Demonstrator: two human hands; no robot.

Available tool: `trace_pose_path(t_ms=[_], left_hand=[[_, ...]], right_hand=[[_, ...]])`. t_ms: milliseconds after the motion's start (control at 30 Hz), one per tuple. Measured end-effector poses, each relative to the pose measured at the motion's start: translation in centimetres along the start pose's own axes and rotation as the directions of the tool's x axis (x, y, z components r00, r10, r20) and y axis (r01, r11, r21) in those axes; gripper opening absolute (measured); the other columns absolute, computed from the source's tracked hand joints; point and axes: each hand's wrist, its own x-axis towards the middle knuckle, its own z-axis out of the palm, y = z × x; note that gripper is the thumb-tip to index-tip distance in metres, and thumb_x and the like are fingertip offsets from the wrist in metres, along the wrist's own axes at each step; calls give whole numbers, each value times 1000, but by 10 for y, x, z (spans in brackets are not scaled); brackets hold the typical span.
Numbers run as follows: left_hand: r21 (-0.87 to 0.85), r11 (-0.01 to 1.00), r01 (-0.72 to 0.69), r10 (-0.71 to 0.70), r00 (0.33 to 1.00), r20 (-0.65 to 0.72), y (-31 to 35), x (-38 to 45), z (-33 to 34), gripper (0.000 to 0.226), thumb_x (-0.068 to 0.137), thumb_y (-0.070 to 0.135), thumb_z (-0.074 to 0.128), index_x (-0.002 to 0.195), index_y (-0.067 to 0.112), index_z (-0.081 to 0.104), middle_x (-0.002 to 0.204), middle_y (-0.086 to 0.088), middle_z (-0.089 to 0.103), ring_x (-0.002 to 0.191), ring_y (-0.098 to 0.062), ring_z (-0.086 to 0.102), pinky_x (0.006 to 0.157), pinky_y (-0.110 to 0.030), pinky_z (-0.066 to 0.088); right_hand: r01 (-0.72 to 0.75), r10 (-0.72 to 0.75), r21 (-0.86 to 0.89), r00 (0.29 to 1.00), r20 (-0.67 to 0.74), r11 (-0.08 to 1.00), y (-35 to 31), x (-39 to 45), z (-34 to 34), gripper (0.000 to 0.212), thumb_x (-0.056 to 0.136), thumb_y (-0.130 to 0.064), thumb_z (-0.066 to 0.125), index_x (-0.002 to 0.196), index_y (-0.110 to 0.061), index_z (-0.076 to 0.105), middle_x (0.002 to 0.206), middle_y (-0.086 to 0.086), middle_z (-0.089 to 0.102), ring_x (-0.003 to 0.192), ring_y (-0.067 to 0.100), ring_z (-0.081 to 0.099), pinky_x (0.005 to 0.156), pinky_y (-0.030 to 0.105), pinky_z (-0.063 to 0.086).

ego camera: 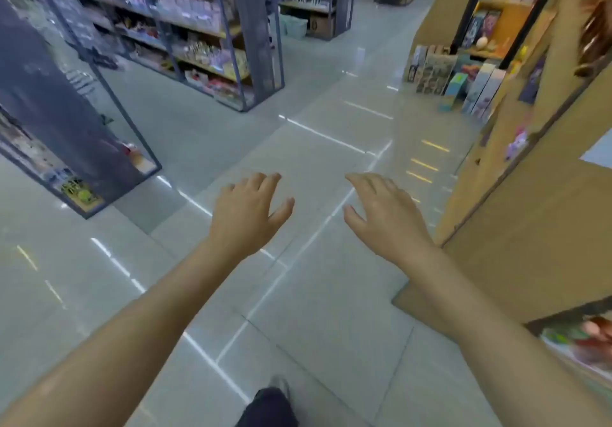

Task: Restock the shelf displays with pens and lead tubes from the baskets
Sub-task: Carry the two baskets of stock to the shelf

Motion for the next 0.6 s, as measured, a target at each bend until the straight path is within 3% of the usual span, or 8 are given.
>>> trace_pose_path(t_ms=[100, 267, 433, 600], left_hand=[[-42, 999, 32, -29, 997, 65, -16, 3, 48, 65, 94, 58, 32, 135, 14, 55, 125, -8, 65, 103, -31, 65, 86, -43, 47], [-101, 992, 76, -72, 997, 41, -58, 47, 111, 60, 93, 54, 39, 131, 11, 58, 120, -8, 66, 98, -32, 66, 81, -43, 49], [-213, 968, 133, -128, 991, 36, -104, 152, 128, 58, 94, 50, 44, 133, 9, 57, 128, -11, 62, 110, -31, 62, 86, -43, 48], [-265, 963, 47, -42, 999, 24, -125, 281, 129, 60, 96, 51, 43, 139, 10, 53, 138, -10, 56, 122, -28, 54, 96, -42, 42]], right_hand=[[-29, 30, 74, 1000, -3, 997, 9, 14, 51, 53, 95, -39, 41, 139, -11, 51, 131, 9, 59, 122, 31, 53, 93, 45, 47], [7, -13, 115, 999, 50, 993, 4, 102, 112, 52, 95, -39, 40, 136, -10, 53, 131, 9, 60, 121, 28, 54, 93, 43, 47], [50, -57, 81, 994, 98, 995, 6, 211, 132, 51, 96, -39, 40, 135, -9, 56, 132, 10, 59, 122, 28, 53, 95, 44, 47], [-81, 76, 63, 994, 79, 995, 54, 287, 123, 52, 96, -39, 42, 137, -9, 53, 137, 13, 55, 125, 31, 51, 100, 47, 43]])
